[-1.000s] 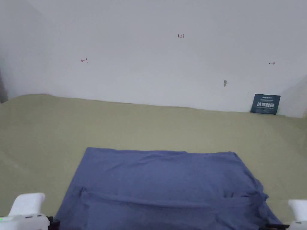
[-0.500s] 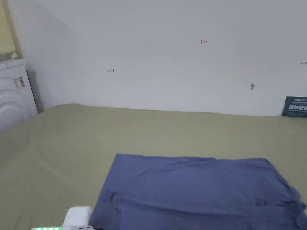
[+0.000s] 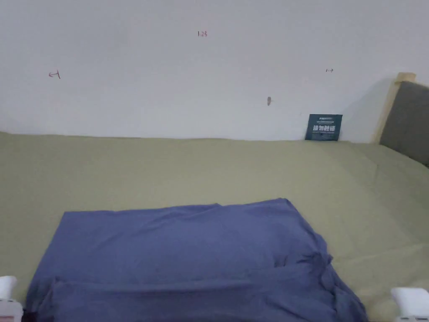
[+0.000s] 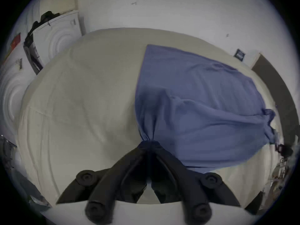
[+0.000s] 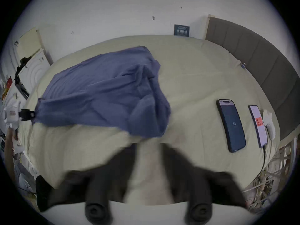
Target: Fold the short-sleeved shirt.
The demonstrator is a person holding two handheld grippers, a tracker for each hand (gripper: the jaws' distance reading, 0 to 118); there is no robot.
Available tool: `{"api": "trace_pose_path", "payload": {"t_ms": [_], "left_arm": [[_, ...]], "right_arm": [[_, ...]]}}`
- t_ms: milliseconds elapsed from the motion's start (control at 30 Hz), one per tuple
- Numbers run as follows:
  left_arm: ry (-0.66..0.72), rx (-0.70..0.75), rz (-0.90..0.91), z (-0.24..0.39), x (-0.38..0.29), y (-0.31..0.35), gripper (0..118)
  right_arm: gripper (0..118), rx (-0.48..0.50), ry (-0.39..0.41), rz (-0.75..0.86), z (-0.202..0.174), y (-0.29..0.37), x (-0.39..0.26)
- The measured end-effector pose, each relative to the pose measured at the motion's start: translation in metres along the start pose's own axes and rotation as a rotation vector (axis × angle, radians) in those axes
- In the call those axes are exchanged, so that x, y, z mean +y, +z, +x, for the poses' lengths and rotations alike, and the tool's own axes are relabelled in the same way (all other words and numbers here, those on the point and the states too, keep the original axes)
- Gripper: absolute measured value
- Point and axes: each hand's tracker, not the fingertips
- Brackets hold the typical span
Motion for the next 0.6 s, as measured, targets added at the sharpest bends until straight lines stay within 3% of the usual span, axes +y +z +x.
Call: {"api": "trace_pose_path", "payload": {"t_ms": [33, 133, 300, 367, 433, 467, 500, 533, 600], "left_arm": [[0.013, 0.001, -0.014, 0.002, 0.000, 0.001, 3], [-0.049, 0.018, -0.017, 0.005, -0.004, 0.004, 3], [0.026, -0.032, -0.032, -0.009, -0.003, 0.004, 3], [0.035, -0.037, -0.035, -0.010, -0.003, 0.003, 3], [0.040, -0.053, -0.041, -0.014, -0.004, 0.006, 3], [0.040, -0.054, -0.044, -0.013, -0.003, 0.005, 3], [0.033, -0.055, -0.051, -0.010, -0.001, 0.004, 3], [0.023, -0.049, -0.050, -0.010, -0.001, 0.005, 3], [-0.016, -0.041, -0.051, -0.005, 0.001, 0.010, 3]], "right_arm": [[111, -0.010, 0.007, -0.026, 0.001, -0.009, 0.007], [104, 0.005, -0.018, 0.007, 0.001, -0.036, 0.029], [102, 0.009, -0.031, -0.063, 0.005, -0.082, 0.054], [65, 0.044, -0.126, -0.115, 0.016, -0.085, 0.057], [41, 0.069, -0.195, -0.071, 0.027, -0.077, 0.056], [13, 0.091, -0.197, -0.058, 0.030, -0.075, 0.056], [5, 0.144, -0.246, -0.037, 0.036, -0.071, 0.053], [5, 0.146, -0.280, -0.041, 0.039, -0.069, 0.053], [5, 0.150, -0.246, -0.075, 0.039, -0.064, 0.054]]}}
